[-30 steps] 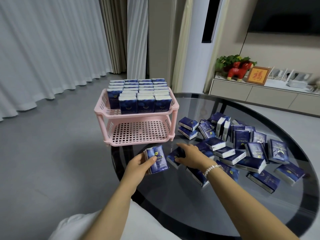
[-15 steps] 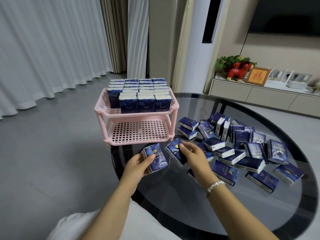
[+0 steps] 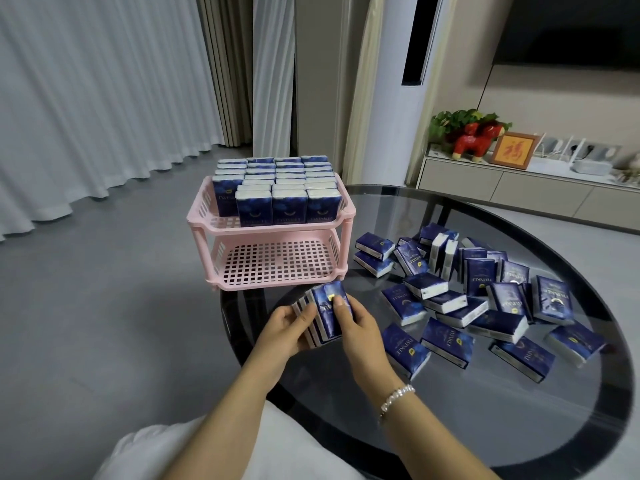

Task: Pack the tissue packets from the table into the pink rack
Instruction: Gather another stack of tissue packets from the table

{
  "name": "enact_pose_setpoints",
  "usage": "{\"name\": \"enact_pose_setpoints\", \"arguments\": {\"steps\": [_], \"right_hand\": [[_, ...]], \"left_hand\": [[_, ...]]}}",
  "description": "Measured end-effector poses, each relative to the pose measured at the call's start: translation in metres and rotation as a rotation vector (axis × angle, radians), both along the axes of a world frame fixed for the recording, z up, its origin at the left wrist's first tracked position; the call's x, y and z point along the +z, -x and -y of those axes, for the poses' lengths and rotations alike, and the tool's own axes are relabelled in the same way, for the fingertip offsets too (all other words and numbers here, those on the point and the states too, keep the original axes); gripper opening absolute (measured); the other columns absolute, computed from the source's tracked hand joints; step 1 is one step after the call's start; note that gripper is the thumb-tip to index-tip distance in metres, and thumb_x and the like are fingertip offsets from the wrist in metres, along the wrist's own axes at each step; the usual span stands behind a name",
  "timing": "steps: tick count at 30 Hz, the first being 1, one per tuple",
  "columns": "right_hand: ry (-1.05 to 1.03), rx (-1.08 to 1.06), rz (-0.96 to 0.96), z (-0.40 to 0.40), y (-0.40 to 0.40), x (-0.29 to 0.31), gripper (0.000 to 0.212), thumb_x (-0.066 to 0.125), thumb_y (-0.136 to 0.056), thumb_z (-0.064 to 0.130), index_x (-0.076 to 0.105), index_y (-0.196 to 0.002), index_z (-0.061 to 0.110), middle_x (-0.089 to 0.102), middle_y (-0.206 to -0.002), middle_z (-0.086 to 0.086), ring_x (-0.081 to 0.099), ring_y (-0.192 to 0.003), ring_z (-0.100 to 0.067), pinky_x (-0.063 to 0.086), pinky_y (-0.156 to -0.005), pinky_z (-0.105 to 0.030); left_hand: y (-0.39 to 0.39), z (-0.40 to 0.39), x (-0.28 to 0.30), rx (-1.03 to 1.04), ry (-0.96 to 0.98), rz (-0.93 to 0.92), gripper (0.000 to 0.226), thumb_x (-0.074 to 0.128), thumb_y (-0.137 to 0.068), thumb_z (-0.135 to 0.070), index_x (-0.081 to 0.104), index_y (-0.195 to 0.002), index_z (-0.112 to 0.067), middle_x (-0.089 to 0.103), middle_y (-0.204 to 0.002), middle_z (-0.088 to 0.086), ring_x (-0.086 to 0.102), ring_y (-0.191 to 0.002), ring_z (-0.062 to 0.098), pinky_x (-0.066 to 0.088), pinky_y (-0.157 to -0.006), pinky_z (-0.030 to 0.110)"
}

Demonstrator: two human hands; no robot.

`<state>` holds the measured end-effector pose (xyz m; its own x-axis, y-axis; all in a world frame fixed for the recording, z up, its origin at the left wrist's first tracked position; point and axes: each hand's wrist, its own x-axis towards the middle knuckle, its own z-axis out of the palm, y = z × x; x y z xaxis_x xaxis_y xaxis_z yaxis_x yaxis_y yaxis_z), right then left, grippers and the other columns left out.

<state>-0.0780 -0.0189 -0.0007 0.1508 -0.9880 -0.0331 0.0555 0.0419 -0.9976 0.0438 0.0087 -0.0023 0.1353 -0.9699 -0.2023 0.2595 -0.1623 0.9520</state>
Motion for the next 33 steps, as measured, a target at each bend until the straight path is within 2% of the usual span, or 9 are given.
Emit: {"name": "enact_pose_setpoints", "arguments": {"steps": [4,8,10,12,16,22,27,29,33], "right_hand": [[0.005,0.036,0.001,-0.003,0.007,0.004,0.024,0.048,-0.096,0.027,0.066,-0.112,0.022,0.072,-0.101,0.005,0.067,-0.095,-0.009,0.051,-0.082,-0.022],[-0.002,0.074,-0.064,0.000,0.028,0.010,0.026,0.043,-0.099,0.026,0.068,-0.105,0.028,0.069,-0.109,0.007,0.064,-0.103,-0.009,0.047,-0.093,-0.027],[0.089,0.040,-0.253,0.006,0.044,0.009,0.025,0.046,-0.097,0.024,0.065,-0.114,0.025,0.062,-0.111,0.012,0.057,-0.106,-0.005,0.043,-0.094,-0.024],[0.176,-0.010,-0.579,0.012,0.064,0.007,0.029,0.052,-0.094,0.021,0.062,-0.121,0.019,0.057,-0.111,0.008,0.054,-0.103,-0.008,0.040,-0.089,-0.020],[0.171,-0.032,-1.111,0.016,0.099,0.004,0.040,0.060,-0.088,0.028,0.058,-0.127,0.018,0.054,-0.124,-0.006,0.045,-0.118,-0.029,0.039,-0.096,-0.034],[0.090,0.094,-1.311,0.011,0.108,0.003,0.038,0.061,-0.085,0.040,0.061,-0.115,0.017,0.060,-0.117,-0.005,0.041,-0.112,-0.029,0.037,-0.085,-0.033],[0.034,0.131,-1.196,0.011,0.105,0.004,0.041,0.066,-0.082,0.037,0.056,-0.118,0.020,0.061,-0.116,-0.003,0.043,-0.112,-0.028,0.036,-0.085,-0.032],[0.004,0.103,-0.994,0.009,0.105,0.002,0.038,0.067,-0.083,0.032,0.057,-0.117,0.019,0.060,-0.113,-0.004,0.050,-0.110,-0.024,0.041,-0.084,-0.030],[-0.141,0.056,-0.454,0.003,0.103,0.003,0.033,0.062,-0.089,0.027,0.054,-0.121,0.026,0.056,-0.087,0.001,0.057,-0.077,-0.011,0.043,-0.068,-0.022]], "left_hand": [[0.009,0.002,0.004,-0.032,-0.015,0.021,0.049,0.071,-0.068,-0.040,0.061,-0.109,-0.015,0.073,-0.103,0.003,0.069,-0.098,0.016,0.053,-0.092,0.038],[0.015,0.009,-0.001,-0.008,-0.085,-0.005,0.037,0.069,-0.082,-0.027,0.060,-0.114,-0.010,0.072,-0.105,0.007,0.070,-0.093,0.019,0.055,-0.078,0.032],[0.017,0.012,-0.004,0.000,-0.112,0.024,0.034,0.068,-0.084,-0.027,0.059,-0.113,-0.012,0.072,-0.105,0.007,0.069,-0.093,0.018,0.055,-0.075,0.030],[0.019,0.013,-0.005,0.003,-0.123,0.058,0.034,0.069,-0.083,-0.028,0.060,-0.112,-0.012,0.072,-0.105,0.006,0.069,-0.094,0.018,0.054,-0.076,0.030],[0.021,0.014,-0.009,0.011,-0.123,0.130,0.032,0.070,-0.083,-0.028,0.061,-0.110,-0.013,0.072,-0.102,0.002,0.068,-0.096,0.017,0.054,-0.087,0.035],[0.022,0.016,-0.014,0.007,-0.148,0.192,0.036,0.074,-0.078,-0.032,0.058,-0.108,-0.020,0.070,-0.107,-0.001,0.067,-0.098,0.015,0.053,-0.093,0.039],[0.022,0.015,-0.016,0.023,-0.138,0.201,0.038,0.075,-0.077,-0.032,0.058,-0.109,-0.019,0.069,-0.109,-0.001,0.067,-0.099,0.015,0.051,-0.096,0.041],[0.019,0.014,-0.015,0.022,-0.142,0.197,0.052,0.078,-0.070,-0.040,0.058,-0.113,-0.019,0.070,-0.109,-0.001,0.067,-0.100,0.015,0.051,-0.096,0.042],[0.015,0.013,-0.016,0.036,-0.149,0.175,0.083,0.077,-0.044,-0.057,0.059,-0.116,-0.020,0.071,-0.109,-0.002,0.067,-0.100,0.016,0.051,-0.095,0.042]]}}
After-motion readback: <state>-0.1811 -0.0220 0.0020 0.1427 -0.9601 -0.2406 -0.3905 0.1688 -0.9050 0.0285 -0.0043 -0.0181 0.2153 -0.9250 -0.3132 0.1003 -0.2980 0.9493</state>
